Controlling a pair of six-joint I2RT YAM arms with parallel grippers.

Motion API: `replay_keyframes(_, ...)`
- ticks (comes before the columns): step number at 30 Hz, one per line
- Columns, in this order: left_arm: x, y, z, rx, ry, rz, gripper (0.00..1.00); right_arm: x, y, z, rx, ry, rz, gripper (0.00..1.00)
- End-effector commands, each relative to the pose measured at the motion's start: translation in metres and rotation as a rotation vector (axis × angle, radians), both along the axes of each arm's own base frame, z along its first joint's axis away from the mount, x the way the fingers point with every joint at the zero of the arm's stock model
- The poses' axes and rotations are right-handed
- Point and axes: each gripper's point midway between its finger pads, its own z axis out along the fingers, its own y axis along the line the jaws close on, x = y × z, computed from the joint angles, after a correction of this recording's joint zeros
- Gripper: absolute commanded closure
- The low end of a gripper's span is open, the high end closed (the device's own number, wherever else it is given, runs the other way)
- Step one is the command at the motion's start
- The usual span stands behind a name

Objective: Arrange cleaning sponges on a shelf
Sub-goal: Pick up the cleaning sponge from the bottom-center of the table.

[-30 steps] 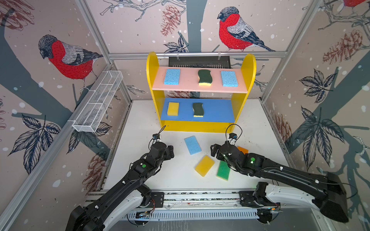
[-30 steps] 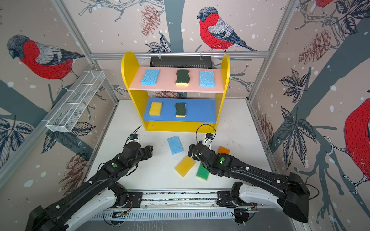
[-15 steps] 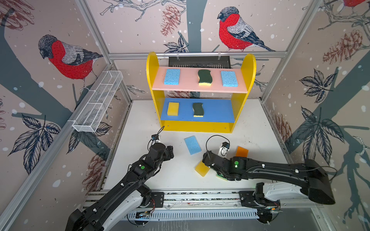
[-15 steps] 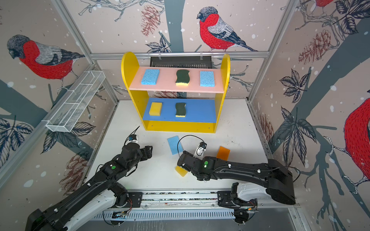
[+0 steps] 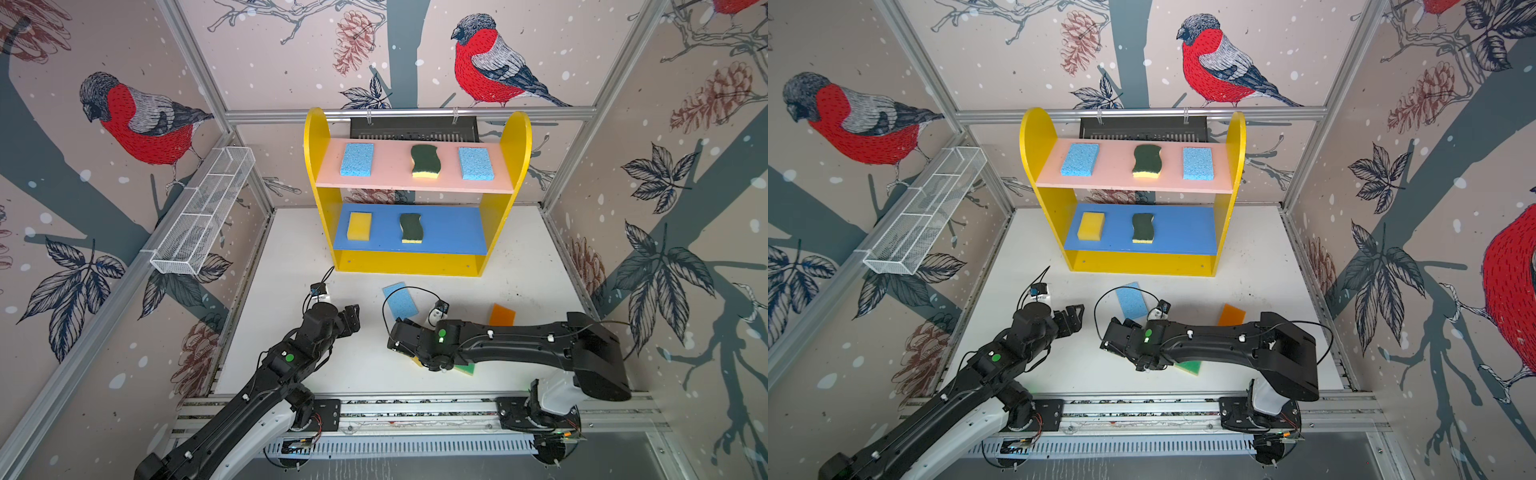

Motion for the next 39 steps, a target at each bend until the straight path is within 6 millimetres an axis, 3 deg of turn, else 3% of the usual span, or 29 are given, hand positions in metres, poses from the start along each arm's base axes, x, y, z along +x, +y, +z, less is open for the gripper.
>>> replay_keyframes(1,-0.002,-0.003,0.001,-0.021,-0.012,-0.015,0.16,-0.011,-0.014,-0.010,-0.092,0.064,-0.049,0.00)
replay_keyframes(16,-0.004,-0.010,0.007,-0.054,-0.030,-0.055,0.15,-0.031,-0.011,-0.039,-0.115,0.168,-0.085,0.00)
replay_keyframes(39,-0.005,-0.004,0.009,-0.062,-0.041,-0.021,0.15,-0.019,-0.015,-0.059,-0.145,0.219,-0.108,0.00)
